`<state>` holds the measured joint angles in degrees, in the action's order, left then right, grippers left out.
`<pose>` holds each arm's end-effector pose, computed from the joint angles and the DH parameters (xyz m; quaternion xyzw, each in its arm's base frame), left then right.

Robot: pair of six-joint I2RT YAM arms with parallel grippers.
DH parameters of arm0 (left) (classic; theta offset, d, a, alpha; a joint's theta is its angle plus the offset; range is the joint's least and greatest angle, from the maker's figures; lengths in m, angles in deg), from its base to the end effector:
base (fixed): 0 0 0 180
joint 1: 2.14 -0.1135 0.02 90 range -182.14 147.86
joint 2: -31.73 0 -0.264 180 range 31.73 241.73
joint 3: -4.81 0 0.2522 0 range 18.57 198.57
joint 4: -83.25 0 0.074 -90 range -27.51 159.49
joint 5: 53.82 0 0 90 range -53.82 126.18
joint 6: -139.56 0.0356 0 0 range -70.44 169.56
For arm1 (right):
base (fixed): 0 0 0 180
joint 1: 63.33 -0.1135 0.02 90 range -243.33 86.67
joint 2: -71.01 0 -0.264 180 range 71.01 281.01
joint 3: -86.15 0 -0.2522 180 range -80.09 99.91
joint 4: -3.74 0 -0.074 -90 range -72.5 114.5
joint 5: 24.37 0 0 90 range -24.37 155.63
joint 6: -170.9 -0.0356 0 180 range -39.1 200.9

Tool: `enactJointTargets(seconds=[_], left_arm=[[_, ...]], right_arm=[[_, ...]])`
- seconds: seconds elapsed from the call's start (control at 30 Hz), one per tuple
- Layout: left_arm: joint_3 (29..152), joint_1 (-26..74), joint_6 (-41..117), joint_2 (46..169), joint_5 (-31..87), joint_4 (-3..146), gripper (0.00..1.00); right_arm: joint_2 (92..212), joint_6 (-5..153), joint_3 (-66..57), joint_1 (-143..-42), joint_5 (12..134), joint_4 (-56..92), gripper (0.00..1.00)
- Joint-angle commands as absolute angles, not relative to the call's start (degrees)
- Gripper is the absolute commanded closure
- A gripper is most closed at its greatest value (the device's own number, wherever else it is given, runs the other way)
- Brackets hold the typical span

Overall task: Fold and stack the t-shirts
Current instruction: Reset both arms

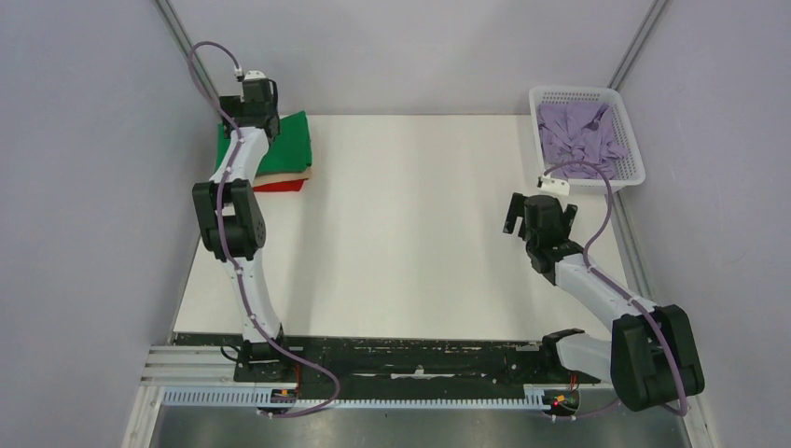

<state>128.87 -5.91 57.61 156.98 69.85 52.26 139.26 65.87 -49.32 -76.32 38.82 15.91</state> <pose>0.5098 0.0534 0.2687 -0.1086 0.8425 0.2998 0.4342 0.2363 0.0380 0.1952 0.1209 0.8643 -0.0932 0.4793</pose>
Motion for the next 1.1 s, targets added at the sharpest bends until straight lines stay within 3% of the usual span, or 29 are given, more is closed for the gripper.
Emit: enactJointTargets(seconds=[0.0, 0.23, 0.67, 1.07], left_arm=[[124.37, -2.91, 45.41, 146.12, 62.92, 52.50, 0.00], [112.36, 5.98, 38.91, 132.24, 58.09, 54.86, 0.00], [60.27, 18.48, 28.81, 103.82, 47.18, 77.60, 0.00], [51.66, 19.11, 25.83, 95.54, 46.57, 82.41, 0.00]], right_arm=[[136.42, 65.36, -48.70, -76.16, 40.28, 15.01, 0.02], [132.02, 66.84, -51.91, -76.14, 42.88, 14.18, 0.02], [125.59, 70.12, -59.91, -76.07, 45.34, 6.56, 0.02], [126.15, 69.06, -63.63, -76.07, 46.27, 1.49, 0.02]])
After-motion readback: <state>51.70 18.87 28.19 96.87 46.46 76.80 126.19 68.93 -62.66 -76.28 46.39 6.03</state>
